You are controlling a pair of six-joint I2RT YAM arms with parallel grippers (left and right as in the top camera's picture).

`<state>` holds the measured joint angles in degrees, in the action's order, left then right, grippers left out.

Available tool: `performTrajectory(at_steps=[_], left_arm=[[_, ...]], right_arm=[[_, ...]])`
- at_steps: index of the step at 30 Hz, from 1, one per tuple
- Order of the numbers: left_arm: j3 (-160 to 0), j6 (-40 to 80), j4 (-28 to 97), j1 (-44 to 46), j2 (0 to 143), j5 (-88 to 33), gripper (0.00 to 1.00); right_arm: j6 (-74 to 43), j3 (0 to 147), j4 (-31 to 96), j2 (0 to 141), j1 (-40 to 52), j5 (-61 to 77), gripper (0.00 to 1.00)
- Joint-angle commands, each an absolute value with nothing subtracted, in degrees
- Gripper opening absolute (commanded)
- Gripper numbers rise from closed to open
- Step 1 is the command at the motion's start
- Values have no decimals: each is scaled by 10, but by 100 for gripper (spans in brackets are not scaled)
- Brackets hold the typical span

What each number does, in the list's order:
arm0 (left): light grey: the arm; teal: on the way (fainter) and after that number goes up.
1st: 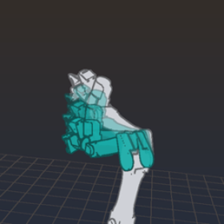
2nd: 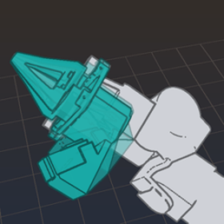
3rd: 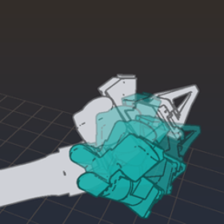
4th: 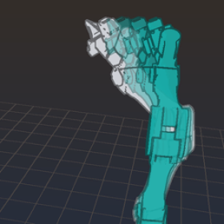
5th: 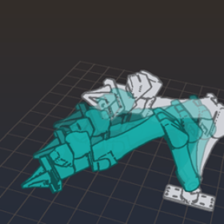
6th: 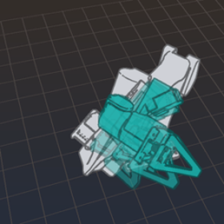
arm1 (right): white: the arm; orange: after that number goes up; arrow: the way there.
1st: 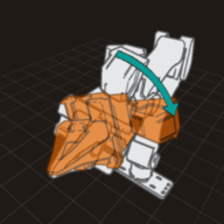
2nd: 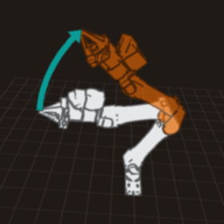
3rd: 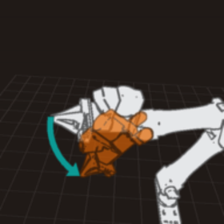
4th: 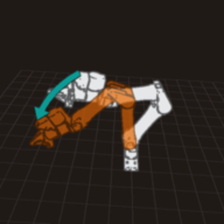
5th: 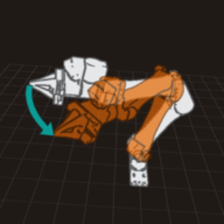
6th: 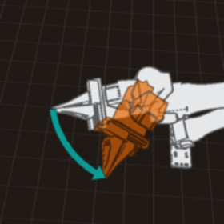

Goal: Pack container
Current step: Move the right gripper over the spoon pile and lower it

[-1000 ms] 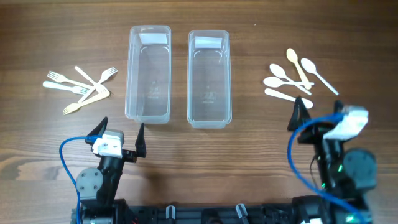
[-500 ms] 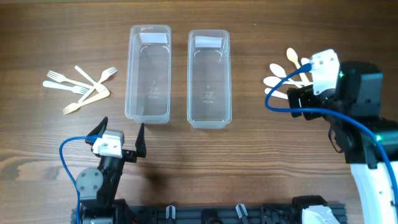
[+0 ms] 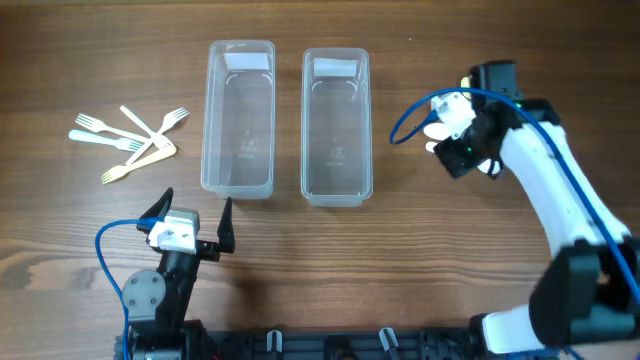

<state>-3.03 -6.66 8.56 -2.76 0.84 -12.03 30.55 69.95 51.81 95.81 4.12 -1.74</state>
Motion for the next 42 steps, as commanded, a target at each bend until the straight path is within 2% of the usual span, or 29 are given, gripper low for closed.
performTrajectory(at_steps=[1,6,17,20,28,34,39,42], left_arm=[[-26,-75,84,-31,4,-121,100],[-26,-75,84,-31,4,-121,100],[-26,-75,84,-31,4,-121,100],[-26,-75,84,-31,4,-121,100],[-26,-75,84,-31,4,-121,100],[-26,-75,84,-31,4,-121,100],[-26,-75,84,-31,4,-121,100],[-26,-75,84,-31,4,-121,100]], right_arm=[[332,708,512,999,35,-33,67],[333,708,486,1027,10,-64,67],[464,707,458,1028,-25,83,64],[490,697,449,1028,-25,75,63],[493,632,379,1029,-41,15,61],[450,632,368,1059,-76,17,57],[452,632,364,1090,-75,39,58],[452,632,357,1107,-75,44,53]])
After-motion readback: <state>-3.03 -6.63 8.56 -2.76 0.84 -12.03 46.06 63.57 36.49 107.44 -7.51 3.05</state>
